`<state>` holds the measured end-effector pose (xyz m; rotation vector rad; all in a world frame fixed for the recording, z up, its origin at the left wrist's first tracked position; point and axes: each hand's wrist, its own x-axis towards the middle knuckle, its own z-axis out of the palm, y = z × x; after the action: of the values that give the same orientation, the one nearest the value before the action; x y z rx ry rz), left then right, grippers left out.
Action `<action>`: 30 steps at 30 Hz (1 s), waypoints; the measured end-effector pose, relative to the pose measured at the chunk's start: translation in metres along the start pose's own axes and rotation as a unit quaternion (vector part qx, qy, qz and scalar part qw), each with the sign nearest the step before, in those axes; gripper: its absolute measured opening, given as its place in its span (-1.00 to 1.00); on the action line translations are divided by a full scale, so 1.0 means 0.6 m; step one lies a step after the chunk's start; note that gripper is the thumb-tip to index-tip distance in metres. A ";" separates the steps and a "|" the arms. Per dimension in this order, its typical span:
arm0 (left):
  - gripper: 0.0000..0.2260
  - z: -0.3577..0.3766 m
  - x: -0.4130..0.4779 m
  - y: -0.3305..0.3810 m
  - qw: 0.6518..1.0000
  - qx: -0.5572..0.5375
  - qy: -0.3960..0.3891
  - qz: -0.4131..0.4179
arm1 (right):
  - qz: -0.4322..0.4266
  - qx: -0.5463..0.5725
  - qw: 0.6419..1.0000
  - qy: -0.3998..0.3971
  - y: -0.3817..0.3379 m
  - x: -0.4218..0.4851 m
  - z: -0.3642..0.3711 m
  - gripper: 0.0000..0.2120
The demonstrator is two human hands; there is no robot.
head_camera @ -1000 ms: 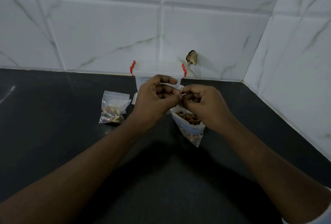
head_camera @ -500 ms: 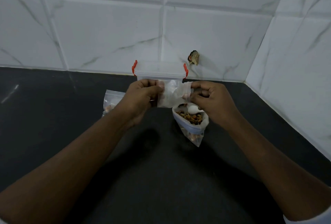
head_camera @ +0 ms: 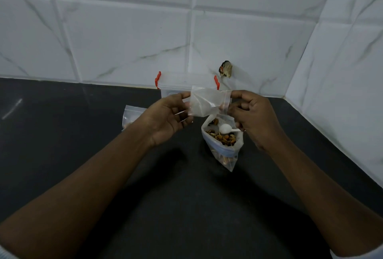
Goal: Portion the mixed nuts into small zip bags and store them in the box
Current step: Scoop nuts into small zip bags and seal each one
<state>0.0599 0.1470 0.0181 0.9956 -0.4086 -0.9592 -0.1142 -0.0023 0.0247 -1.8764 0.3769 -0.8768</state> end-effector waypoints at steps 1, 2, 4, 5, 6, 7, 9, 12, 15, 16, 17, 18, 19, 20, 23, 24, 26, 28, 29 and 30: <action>-0.61 -0.003 0.000 0.001 1.000 0.012 -0.018 0.000 | 0.000 0.003 1.000 0.007 -0.002 0.001 -0.003 -0.75; -0.57 -0.004 0.001 0.001 0.999 0.021 -0.031 0.003 | 0.000 0.004 1.000 0.011 -0.004 0.002 -0.006 -0.76; -0.55 -0.003 0.002 -0.002 0.999 0.034 -0.034 0.014 | -0.001 0.003 1.000 0.013 -0.005 0.004 -0.011 -0.78; -0.56 -0.002 0.003 -0.003 0.999 0.038 -0.027 0.023 | -0.002 0.000 1.000 0.013 -0.004 0.005 -0.012 -0.79; -0.58 -0.001 0.005 -0.004 0.999 0.038 -0.018 0.033 | -0.002 -0.003 1.000 0.011 -0.005 0.005 -0.013 -0.79; -0.60 0.000 0.007 -0.004 0.998 0.036 -0.011 0.044 | -0.002 -0.005 1.000 0.011 -0.005 0.005 -0.013 -0.79; -0.71 0.001 0.011 -0.006 0.997 0.036 -0.005 0.067 | -0.001 -0.004 1.000 0.009 -0.007 0.005 -0.012 -0.78; -0.81 0.004 0.014 -0.008 0.994 0.046 -0.006 0.097 | -0.006 -0.004 1.000 0.008 -0.010 0.003 -0.012 -0.76; -0.77 0.006 0.016 -0.010 0.994 0.049 0.002 0.098 | -0.007 -0.005 1.000 0.011 -0.010 0.003 -0.011 -0.77; -0.78 0.006 0.017 -0.011 0.994 0.053 0.003 0.095 | -0.005 -0.006 1.000 0.010 -0.009 0.003 -0.011 -0.78; -0.80 0.005 0.018 -0.012 0.994 0.062 0.002 0.091 | -0.005 -0.006 1.000 0.008 -0.008 0.003 -0.010 -0.79; -0.83 0.003 0.017 -0.014 0.994 0.073 0.002 0.085 | -0.004 -0.006 1.000 0.005 -0.007 0.002 -0.010 -0.79; -0.86 0.001 0.015 -0.014 0.994 0.082 0.003 0.077 | -0.004 -0.008 1.000 0.002 -0.006 0.002 -0.011 -0.79; -0.87 0.000 0.014 -0.013 0.994 0.085 0.002 0.067 | -0.005 -0.011 1.000 -0.001 -0.004 0.003 -0.011 -0.79; -0.82 -0.001 0.011 -0.009 0.997 0.053 -0.013 0.051 | -0.002 -0.023 0.999 -0.025 0.001 0.003 -0.010 -0.77; -0.82 0.000 0.009 -0.008 0.997 0.046 -0.015 0.054 | 0.000 -0.025 0.999 -0.037 0.002 0.003 -0.007 -0.74; -0.87 0.002 0.010 -0.008 0.996 0.050 -0.005 0.070 | -0.002 -0.033 0.998 -0.058 0.003 0.000 -0.002 -0.72; -0.95 0.002 0.013 -0.010 0.996 0.056 0.018 0.074 | -0.005 -0.037 0.997 -0.071 0.001 -0.003 0.002 -0.73; -0.97 0.000 0.015 -0.011 0.996 0.043 0.026 0.068 | -0.006 -0.037 0.997 -0.074 0.000 -0.003 0.003 -0.73; -0.97 -0.003 0.017 -0.010 0.998 0.015 0.033 0.056 | -0.004 -0.033 0.997 -0.074 -0.001 -0.003 0.003 -0.73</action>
<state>0.0637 0.1382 0.0110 1.0190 -0.4205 -0.8180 -0.1143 0.0003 0.0240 -1.9913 0.3100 -0.7321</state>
